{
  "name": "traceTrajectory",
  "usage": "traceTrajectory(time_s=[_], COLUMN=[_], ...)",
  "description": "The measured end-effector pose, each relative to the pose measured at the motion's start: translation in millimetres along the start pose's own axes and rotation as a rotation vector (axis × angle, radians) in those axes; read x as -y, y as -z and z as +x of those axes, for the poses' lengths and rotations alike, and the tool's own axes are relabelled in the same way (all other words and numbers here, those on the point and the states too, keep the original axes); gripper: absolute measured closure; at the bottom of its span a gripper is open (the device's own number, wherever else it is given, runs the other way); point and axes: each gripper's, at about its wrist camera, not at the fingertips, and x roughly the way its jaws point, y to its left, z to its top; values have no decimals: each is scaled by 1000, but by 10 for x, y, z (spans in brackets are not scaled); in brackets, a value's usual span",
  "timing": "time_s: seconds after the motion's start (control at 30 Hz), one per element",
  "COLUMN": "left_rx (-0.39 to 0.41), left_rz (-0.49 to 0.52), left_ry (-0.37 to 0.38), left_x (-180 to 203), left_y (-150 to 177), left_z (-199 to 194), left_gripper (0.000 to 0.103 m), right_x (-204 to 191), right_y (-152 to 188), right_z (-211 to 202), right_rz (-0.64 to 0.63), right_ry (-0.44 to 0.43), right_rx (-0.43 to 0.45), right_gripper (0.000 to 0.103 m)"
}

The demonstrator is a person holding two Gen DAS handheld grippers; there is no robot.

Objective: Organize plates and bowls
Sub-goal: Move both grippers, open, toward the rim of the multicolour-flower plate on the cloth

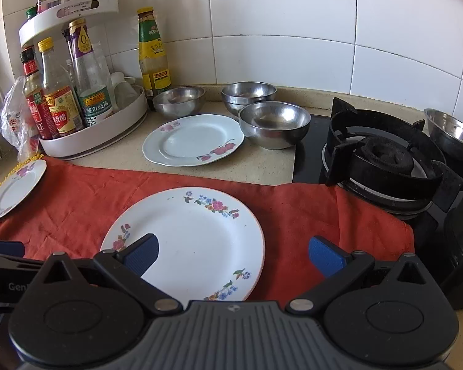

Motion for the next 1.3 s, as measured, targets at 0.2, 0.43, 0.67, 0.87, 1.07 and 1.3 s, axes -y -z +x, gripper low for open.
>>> traceTrajectory(time_s=[0.2,0.43,0.67,0.87,1.07,1.3], left_rx=[8,15,35,39,38,40], left_rz=[8,19,31,42,54,68], left_ry=[-4,-2,-1,4,4,30], left_x=[11,27,47,70,81,78], left_y=[39,91,109,128,129,83], left_z=[-36,-83,-127,-142,-137,-105], left_gripper=[1,1,1,1,1,0], right_x=[3,17,44,53,54,69], right_y=[38,91,124,141,153,138], right_z=[-36,-86,-141,-168,-156,-109], right_rz=[-1,11,15,19,24,35], right_ry=[-3,-3,11,17,20,32], right_rx=[-7,-15,-14,-12,-14,-20], right_gripper=[0,0,0,0,0,0])
